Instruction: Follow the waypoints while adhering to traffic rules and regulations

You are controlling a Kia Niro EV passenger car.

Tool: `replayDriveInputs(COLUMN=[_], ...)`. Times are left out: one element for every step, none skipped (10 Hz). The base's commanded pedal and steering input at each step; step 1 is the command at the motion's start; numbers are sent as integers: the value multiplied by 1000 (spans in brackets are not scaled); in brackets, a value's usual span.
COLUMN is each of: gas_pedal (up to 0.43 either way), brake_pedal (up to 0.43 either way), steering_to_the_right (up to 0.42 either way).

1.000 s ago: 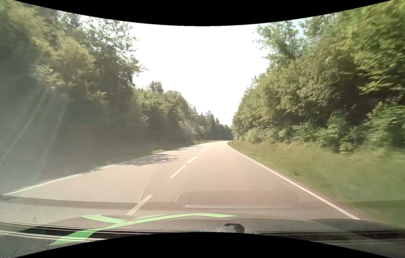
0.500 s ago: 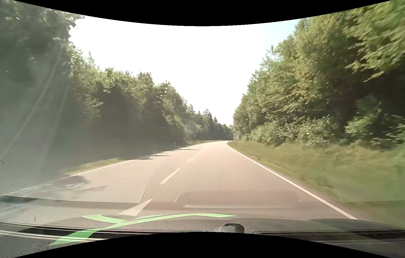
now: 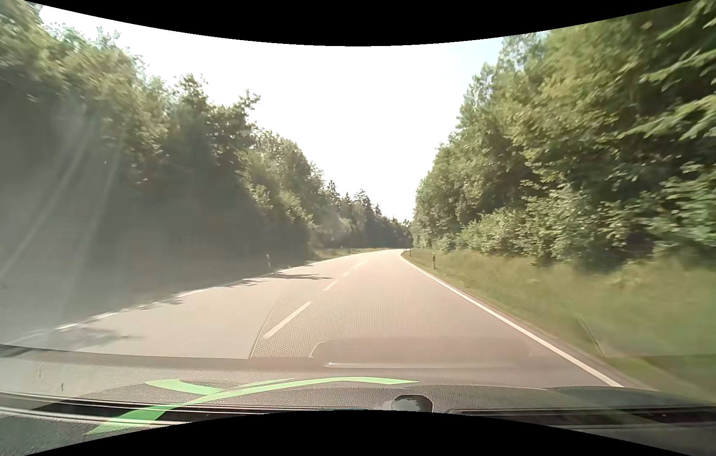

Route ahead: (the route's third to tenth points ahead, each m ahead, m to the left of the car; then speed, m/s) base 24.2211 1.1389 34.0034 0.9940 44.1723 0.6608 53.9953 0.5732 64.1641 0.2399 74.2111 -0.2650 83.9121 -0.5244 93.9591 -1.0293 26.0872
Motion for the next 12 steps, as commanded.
replayDriveInputs(gas_pedal=[197,177,177,189,197,209,228,228,228,228,228,220], brake_pedal=[0,0,0,0,0,0,0,0,0,0,0,0], steering_to_the_right=[0,0,-1,-1,0,0,0,0,-1,0,-1,-1])
